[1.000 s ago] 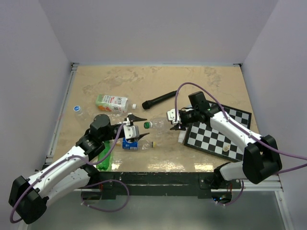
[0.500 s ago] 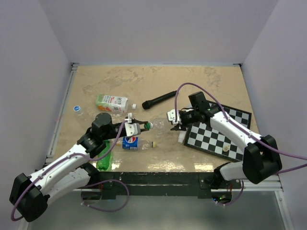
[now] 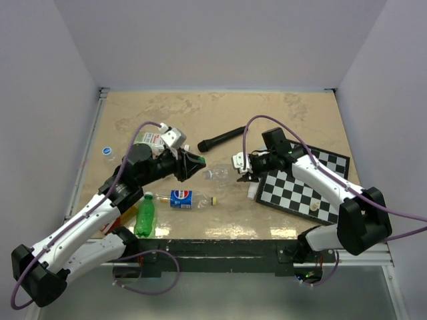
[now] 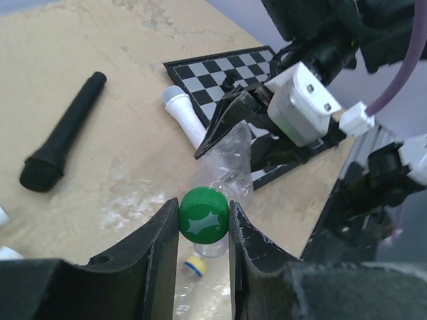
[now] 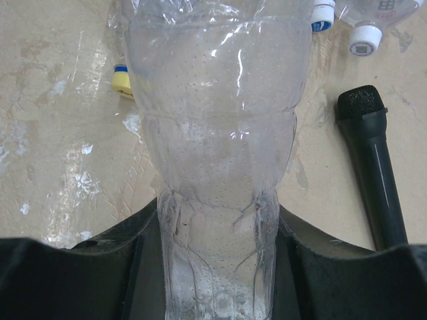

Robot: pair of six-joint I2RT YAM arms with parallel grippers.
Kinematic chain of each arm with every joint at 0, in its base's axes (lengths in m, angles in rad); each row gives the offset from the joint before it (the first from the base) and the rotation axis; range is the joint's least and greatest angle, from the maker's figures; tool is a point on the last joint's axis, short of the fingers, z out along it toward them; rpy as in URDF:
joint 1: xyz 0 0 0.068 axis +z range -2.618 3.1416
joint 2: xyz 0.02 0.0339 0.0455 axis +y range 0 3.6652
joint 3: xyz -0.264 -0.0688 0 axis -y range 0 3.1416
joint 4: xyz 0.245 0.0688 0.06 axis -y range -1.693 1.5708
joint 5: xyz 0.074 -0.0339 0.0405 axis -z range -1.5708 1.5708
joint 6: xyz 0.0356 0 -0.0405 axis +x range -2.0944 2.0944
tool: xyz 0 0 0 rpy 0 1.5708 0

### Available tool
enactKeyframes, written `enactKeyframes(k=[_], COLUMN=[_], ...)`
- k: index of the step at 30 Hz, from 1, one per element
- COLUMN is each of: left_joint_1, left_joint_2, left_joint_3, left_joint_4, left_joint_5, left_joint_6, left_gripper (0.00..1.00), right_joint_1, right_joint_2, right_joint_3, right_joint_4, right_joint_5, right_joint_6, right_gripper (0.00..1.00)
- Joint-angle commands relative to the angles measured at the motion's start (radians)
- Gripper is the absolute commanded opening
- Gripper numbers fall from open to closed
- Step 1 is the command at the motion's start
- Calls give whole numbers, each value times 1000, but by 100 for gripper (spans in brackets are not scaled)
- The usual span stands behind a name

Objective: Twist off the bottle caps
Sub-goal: Unscrew the bottle cap from the plastic bottle.

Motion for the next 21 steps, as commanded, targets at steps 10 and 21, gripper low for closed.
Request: enactKeyframes(k=[10, 21], left_joint_1=[3, 4], left_joint_2=[-12, -19], left_joint_3=[42, 42], left_joint_4=[-141, -163], left_joint_5=[-155, -198], left_joint_6=[-410, -389], left_gripper=[0, 0], right_joint_1=[4, 4], right_joint_2=[5, 6], right_joint_3=[24, 22], right_joint_4=[13, 14], right_joint_5=[-19, -18], right_joint_6=[4, 6], right_gripper=[0, 0])
